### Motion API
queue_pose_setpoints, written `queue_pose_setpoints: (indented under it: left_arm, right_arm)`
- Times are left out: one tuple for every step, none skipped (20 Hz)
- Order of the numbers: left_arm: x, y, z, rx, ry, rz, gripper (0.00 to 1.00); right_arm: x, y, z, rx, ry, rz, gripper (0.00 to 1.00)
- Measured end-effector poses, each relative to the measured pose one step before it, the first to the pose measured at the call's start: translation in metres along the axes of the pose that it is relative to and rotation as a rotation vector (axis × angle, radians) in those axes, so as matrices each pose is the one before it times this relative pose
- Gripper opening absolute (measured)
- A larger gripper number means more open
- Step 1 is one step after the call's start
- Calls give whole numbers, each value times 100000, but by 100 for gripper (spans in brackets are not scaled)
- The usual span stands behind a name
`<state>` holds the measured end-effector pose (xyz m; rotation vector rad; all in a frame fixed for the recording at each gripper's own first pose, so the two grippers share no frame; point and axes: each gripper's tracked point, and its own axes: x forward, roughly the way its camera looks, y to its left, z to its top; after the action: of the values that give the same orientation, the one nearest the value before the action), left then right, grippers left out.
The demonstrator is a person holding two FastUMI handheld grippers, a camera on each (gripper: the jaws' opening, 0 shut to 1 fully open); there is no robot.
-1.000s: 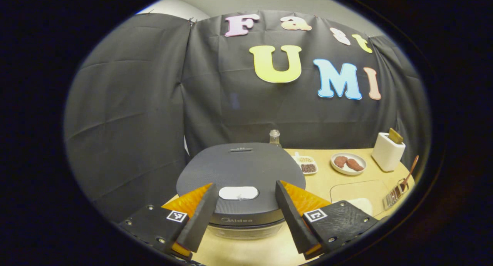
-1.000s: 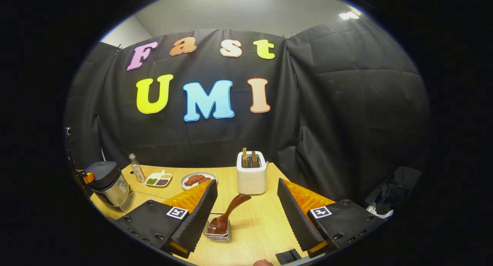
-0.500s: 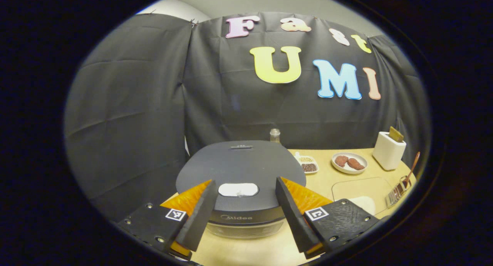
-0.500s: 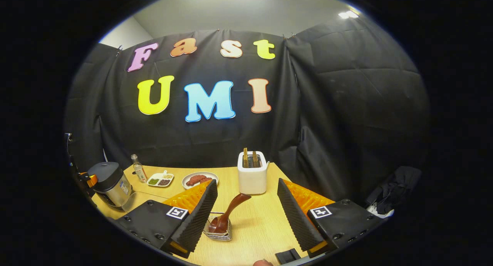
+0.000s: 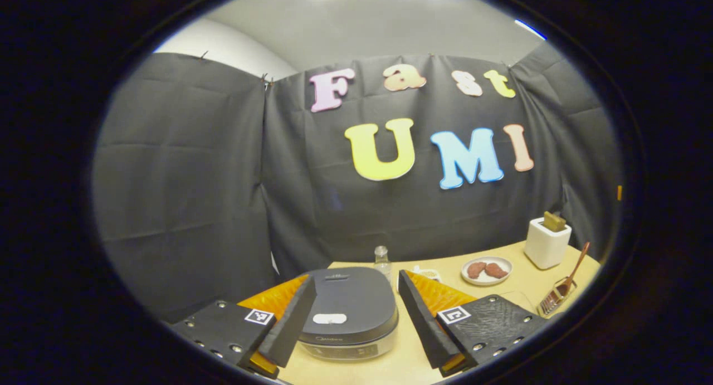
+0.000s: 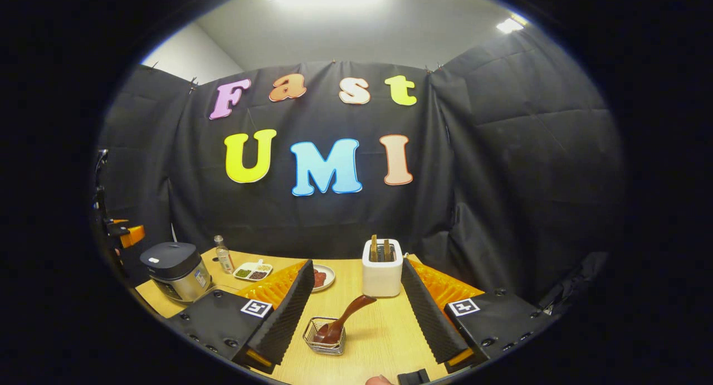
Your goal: Close the left gripper, press the button to open the rice cooker; take a wooden spoon from the chopstick holder with the right hand, scoop a spoonful of rice and pour it into the rice cooker, then put the wooden spoon back into the chopstick holder.
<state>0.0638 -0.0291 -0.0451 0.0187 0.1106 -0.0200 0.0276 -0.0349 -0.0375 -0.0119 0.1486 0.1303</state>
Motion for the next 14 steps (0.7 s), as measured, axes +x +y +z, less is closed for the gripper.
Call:
queue_pose_setpoints:
  left_arm:
    - [-1067, -657, 1053, -526, -1595, -1133, 91]
    - [-1007, -671, 1060, -943, -1360, -1185, 90]
    - [-892, -348, 759, -1386, -1253, -1078, 91]
    - [-966, -107, 868, -1891, -1929, -329, 90]
    - [-749, -128, 957, -1843, -2651, -538, 91]
    - [-810, 21, 731, -1037, -2037, -115, 90]
    - [-451, 332, 95, -110, -1147, 277, 90]
    - [-556, 366, -9, 310, -354, 220, 90]
    - [-444, 394, -309, 53, 395, -170, 90]
    - [-410, 217, -288, -177, 834, -712, 90]
    - [-459, 430, -96, -572, 663, -869, 90]
    - [-419, 394, -378, -608, 996, -462, 90]
    - [-140, 734, -64, -636, 644, -128, 90]
    - [-119, 672, 78, -724, -121, 382, 90]
  right_arm:
    - [-324, -66, 475, -1060, -1242, 310, 94]
    - [-383, 13, 453, -806, -1304, 388, 99]
    - [-361, 240, 654, -789, -2410, 469, 99]
    - [-284, 176, 664, -660, -2406, 156, 99]
    - [-108, 131, 438, -660, -2209, -285, 99]
    - [-94, 171, 94, -87, -623, -112, 98]
    - [-359, 588, -55, 407, -302, 439, 98]
    - [-236, 547, 86, 508, -23, 417, 94]
    - [-273, 548, 234, 424, -265, 307, 99]
    - [-220, 345, 271, 315, -740, -636, 99]
    - [-179, 264, 236, 474, -248, -493, 99]
    - [-277, 337, 77, 1160, -161, -774, 99]
    - [-268, 406, 86, 1327, -220, -257, 94]
    - [-272, 375, 163, 981, -322, -171, 99]
